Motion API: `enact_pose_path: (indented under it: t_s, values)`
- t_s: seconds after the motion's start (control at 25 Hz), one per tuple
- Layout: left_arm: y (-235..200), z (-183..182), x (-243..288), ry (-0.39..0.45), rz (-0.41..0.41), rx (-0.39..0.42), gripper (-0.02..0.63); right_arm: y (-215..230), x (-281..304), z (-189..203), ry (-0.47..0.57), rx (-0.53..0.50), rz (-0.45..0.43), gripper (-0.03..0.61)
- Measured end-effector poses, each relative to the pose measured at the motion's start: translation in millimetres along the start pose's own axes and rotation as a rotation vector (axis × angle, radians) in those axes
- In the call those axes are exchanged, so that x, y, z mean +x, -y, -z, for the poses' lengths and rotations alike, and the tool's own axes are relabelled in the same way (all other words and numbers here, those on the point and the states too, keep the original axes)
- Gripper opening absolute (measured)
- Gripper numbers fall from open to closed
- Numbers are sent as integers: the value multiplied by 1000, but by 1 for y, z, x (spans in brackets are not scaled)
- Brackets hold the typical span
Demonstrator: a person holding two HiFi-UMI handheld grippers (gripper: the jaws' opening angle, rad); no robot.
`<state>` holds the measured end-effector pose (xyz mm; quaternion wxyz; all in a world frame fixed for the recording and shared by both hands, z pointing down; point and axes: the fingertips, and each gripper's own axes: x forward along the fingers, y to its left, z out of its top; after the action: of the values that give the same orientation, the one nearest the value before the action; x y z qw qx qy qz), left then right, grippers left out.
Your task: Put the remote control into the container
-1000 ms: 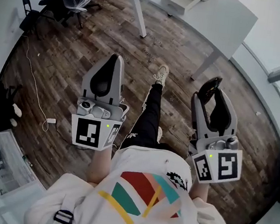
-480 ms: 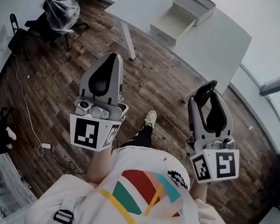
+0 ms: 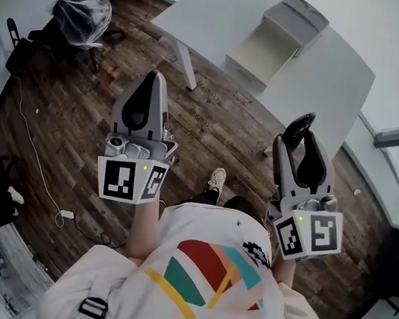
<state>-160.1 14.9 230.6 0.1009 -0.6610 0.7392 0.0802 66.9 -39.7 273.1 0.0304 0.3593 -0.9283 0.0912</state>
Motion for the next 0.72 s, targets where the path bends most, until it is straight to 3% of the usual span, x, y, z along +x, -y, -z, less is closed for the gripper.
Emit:
enact_pose_path:
  t_s: [0.32,0.48,0.72]
  values:
    - [-19,24,32,-16,-4,-55,6,11,38,10,-129,-67,56,235]
    - [-45,42,23,-53,-75,-60,6,-4,71,6,-138,-56,-10,235]
    - [-83,54,16,-59,-190,-67,6,-12,113,15,-174,-124,-86,235]
